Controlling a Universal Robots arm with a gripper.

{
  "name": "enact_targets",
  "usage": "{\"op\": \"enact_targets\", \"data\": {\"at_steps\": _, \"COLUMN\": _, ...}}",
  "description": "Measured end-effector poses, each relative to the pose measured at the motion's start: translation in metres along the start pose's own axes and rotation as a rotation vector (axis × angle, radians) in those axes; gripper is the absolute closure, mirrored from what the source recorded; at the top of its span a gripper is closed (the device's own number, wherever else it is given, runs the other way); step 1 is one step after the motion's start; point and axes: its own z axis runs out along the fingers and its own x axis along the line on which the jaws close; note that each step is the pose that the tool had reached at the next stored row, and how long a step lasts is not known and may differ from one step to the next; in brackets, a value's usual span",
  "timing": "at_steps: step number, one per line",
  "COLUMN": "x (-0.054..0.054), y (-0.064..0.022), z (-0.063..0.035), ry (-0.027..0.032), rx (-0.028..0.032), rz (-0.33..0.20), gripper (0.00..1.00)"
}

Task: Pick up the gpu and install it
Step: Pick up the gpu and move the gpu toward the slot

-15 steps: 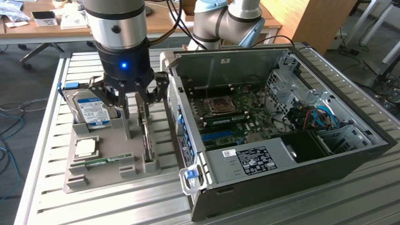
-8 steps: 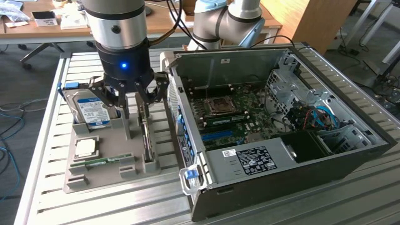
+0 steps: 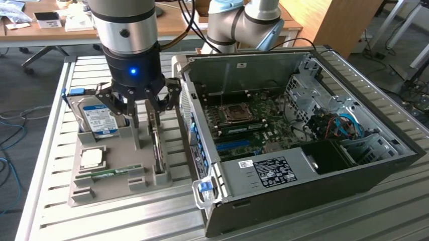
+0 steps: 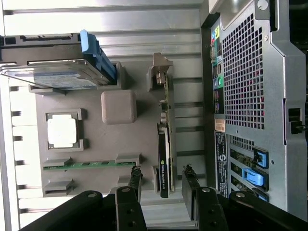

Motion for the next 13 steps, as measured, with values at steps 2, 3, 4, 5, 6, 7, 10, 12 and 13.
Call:
{"op": "enact_targets", "data": {"at_steps": 2, "x": 0.0, "y": 0.0, "z": 0.0001, "ry": -0.0001, "rx": -0.0001, "rz": 0.0, "gripper": 0.53}}
{"op": "enact_targets", "data": {"at_steps": 3, "x": 0.0, "y": 0.0, "z": 0.0, "ry": -0.0001, "rx": 0.0, "rz": 0.0, "gripper": 0.53}}
{"op": "enact_targets", "data": {"at_steps": 4, "x": 0.0, "y": 0.0, "z": 0.0002, "ry": -0.0002, "rx": -0.0001, "rz": 0.0, "gripper": 0.53}}
{"op": "enact_targets", "data": {"at_steps": 5, "x": 0.0, "y": 0.0, "z": 0.0009, "ry": -0.0005, "rx": -0.0004, "rz": 0.0, "gripper": 0.53}}
{"op": "enact_targets", "data": {"at_steps": 6, "x": 0.0, "y": -0.0001, "z": 0.0016, "ry": -0.0004, "rx": -0.0004, "rz": 0.0, "gripper": 0.53}}
{"op": "enact_targets", "data": {"at_steps": 7, "x": 0.0, "y": -0.0001, "z": 0.0022, "ry": -0.0002, "rx": -0.0002, "rz": 0.0, "gripper": 0.53}}
{"op": "enact_targets", "data": {"at_steps": 10, "x": 0.0001, "y": -0.0002, "z": 0.0043, "ry": -0.0002, "rx": -0.0001, "rz": 0.0, "gripper": 0.53}}
{"op": "enact_targets", "data": {"at_steps": 12, "x": 0.0001, "y": -0.0003, "z": 0.0058, "ry": -0.0001, "rx": -0.0001, "rz": 0.0, "gripper": 0.53}}
{"op": "enact_targets", "data": {"at_steps": 13, "x": 0.0001, "y": -0.0003, "z": 0.0065, "ry": -0.0001, "rx": -0.0001, "rz": 0.0, "gripper": 0.53}}
